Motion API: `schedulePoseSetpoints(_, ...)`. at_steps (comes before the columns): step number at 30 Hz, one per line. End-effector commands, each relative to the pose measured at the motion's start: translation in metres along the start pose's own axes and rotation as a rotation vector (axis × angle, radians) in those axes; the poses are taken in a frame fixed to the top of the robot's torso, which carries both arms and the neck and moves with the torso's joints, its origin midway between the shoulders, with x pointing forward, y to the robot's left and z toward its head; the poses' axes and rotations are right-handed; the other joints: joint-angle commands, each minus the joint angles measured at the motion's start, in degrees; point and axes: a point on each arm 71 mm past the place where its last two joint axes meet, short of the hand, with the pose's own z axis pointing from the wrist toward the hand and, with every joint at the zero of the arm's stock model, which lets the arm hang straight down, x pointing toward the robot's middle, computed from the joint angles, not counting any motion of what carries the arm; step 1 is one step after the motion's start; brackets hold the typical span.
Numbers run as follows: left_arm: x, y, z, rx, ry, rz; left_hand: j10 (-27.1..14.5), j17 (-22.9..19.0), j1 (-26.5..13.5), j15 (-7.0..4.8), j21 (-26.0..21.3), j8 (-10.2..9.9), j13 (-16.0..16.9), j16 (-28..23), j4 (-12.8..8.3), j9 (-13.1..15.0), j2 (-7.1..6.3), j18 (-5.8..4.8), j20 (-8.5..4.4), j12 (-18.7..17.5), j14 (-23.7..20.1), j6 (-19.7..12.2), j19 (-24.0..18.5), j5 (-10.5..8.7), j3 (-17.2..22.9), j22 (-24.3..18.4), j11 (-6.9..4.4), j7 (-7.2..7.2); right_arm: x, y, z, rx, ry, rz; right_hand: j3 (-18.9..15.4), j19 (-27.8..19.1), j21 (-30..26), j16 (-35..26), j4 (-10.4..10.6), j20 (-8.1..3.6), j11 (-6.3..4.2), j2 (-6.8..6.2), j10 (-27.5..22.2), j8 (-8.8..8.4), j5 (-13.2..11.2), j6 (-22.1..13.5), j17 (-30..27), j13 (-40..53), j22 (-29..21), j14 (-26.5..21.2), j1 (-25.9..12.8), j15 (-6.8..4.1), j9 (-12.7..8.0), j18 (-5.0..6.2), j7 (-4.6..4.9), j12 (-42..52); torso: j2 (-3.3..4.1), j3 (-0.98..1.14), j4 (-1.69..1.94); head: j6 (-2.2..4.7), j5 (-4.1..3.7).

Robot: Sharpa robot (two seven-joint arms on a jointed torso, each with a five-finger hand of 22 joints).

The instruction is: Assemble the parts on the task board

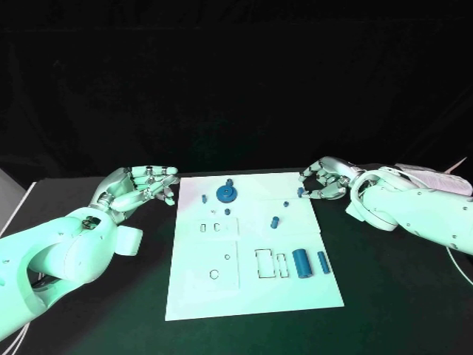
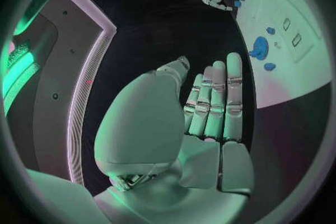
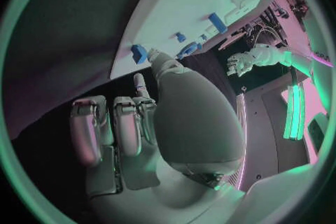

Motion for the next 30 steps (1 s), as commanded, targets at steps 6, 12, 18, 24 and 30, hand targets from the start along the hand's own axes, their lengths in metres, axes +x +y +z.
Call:
schedulePoseSetpoints(6,0.0023,0.0000,0.0002,0.011,0.019,-0.005,-0.6,0.0,0.0,-0.12,0.5,0.3,0.0,0.3,0.0,0.1,-0.71,0.36,-0.05,0.1,0.0,0.0,-0.4,-0.05,0.4,0.1,0.20,-0.31,0.0037,-0.0008,0.0027,-0.002,0.025,-0.015,-0.1,5.5,0.3,0.4,-0.3,0.26,0.32,0.16,6.1,-0.21,0.4,-0.4,15.1,15.1,14.1,5.9,0.5,0.38,-0.1,-1.01,0.03,0.1,-0.08,-0.22,0.07,-0.16,-0.03)
schedulePoseSetpoints(12,0.0017,0.0004,0.0002,0.010,0.017,-0.004,-0.7,0.0,0.0,-0.11,0.5,0.4,0.0,0.3,0.0,0.1,-0.73,0.35,-0.05,0.1,0.0,-0.1,-0.4,-0.05,0.5,0.1,0.22,-0.29,0.0047,-0.0031,0.0040,0.010,0.023,-0.021,0.0,5.5,0.4,0.4,-0.1,0.31,0.37,0.30,6.1,-0.22,0.6,-0.4,15.1,15.1,14.2,5.9,0.3,0.44,-0.1,-1.02,0.08,0.1,-0.04,-0.14,-0.05,-0.21,0.06)
schedulePoseSetpoints(18,0.0016,0.0007,0.0003,0.009,0.016,-0.004,-0.9,0.0,0.0,-0.10,0.5,0.4,0.0,0.3,0.0,0.1,-0.73,0.34,-0.04,0.0,-0.1,-0.1,-0.5,-0.05,0.5,0.2,0.25,-0.27,0.0075,-0.0035,0.0047,0.016,0.033,-0.023,1.2,5.5,0.4,0.4,0.1,0.32,0.30,1.31,6.1,0.34,1.0,0.9,15.1,15.1,14.2,5.9,0.6,0.31,0.0,-1.02,-0.05,0.1,-0.11,-0.21,-0.05,-0.42,0.06)
schedulePoseSetpoints(24,0.0013,0.0008,0.0003,0.009,0.015,-0.004,-0.9,0.0,0.0,-0.10,0.5,0.4,0.0,0.3,0.0,0.1,-0.73,0.34,-0.04,0.0,-0.1,-0.1,-0.5,-0.05,0.5,0.2,0.25,-0.27,0.0096,-0.0039,0.0050,0.019,0.042,-0.025,2.2,5.5,0.4,0.4,0.0,0.14,0.16,1.52,6.1,0.67,0.9,1.7,15.1,15.1,14.3,5.9,0.9,0.02,0.0,-1.04,-0.25,0.1,-0.11,-0.18,-0.09,-0.53,0.06)
schedulePoseSetpoints(30,0.0015,0.0010,0.0004,0.009,0.016,-0.004,-1.0,0.0,0.0,-0.08,0.6,0.4,-0.1,0.4,0.0,0.1,-0.72,0.34,-0.03,0.0,-0.1,-0.1,-0.5,-0.05,0.5,0.2,0.28,-0.24,0.0118,-0.0032,0.0061,0.019,0.046,-0.030,2.9,5.6,0.5,0.4,0.1,-0.07,0.03,1.71,6.1,0.86,0.7,2.1,15.1,15.1,14.3,5.9,0.8,-0.24,0.0,-1.05,-0.42,0.1,-0.10,-0.17,-0.05,-0.51,0.00)
